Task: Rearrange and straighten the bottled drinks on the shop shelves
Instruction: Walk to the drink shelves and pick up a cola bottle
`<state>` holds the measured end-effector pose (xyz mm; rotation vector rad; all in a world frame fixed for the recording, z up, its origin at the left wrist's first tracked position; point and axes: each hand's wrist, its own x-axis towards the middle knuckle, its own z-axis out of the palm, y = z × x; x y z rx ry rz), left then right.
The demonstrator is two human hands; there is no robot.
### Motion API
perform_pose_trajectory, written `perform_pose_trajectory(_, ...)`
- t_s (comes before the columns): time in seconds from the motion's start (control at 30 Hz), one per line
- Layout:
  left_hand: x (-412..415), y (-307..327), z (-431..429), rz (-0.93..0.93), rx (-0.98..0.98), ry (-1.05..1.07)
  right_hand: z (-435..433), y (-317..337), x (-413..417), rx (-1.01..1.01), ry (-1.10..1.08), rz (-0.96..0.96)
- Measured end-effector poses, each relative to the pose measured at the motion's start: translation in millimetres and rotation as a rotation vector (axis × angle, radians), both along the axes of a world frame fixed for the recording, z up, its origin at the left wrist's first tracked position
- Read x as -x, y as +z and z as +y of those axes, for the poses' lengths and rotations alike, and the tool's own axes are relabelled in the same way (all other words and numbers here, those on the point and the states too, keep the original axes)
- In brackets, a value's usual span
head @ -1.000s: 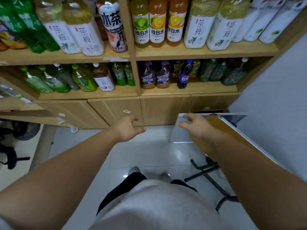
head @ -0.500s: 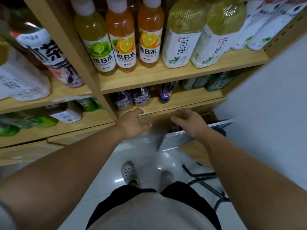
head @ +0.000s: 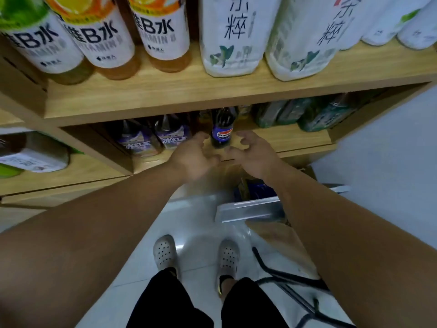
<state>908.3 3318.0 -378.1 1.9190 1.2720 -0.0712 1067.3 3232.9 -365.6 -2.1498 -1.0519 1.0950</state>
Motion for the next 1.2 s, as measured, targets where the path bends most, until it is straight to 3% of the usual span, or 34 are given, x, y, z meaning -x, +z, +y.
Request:
perform_pose_trajectory(0.17,-22,-22,10,-0.096,-0.042,0.061,20,-34,-14,-0.080,0.033,-0.087)
perform_pose_trajectory(0.37,-37,-40,32,-0.207,-0.017,0.176,44,-40,-26,-0.219,0.055,0.026)
perform_pose_trajectory(0.6,-31,-44,20,-0.469,0.069,0.331,36,-37,-21,-0.316,-0.020,0.063)
perform_pose_trajectory(0.9,-5,6,-43,-0.578,0.092,0.227,-35,2,11,-0.341,-0.103,0.117)
perform_pose_trajectory(1.07,12,61,-82,-0.585,0.148,0.139,-90,53,29,-0.350,-0.207,0.218)
perform_pose_trajectory(1.2,11,117,-104,-0.617,0.070,0.054,-123,107,19,-0.382,-0.251,0.283)
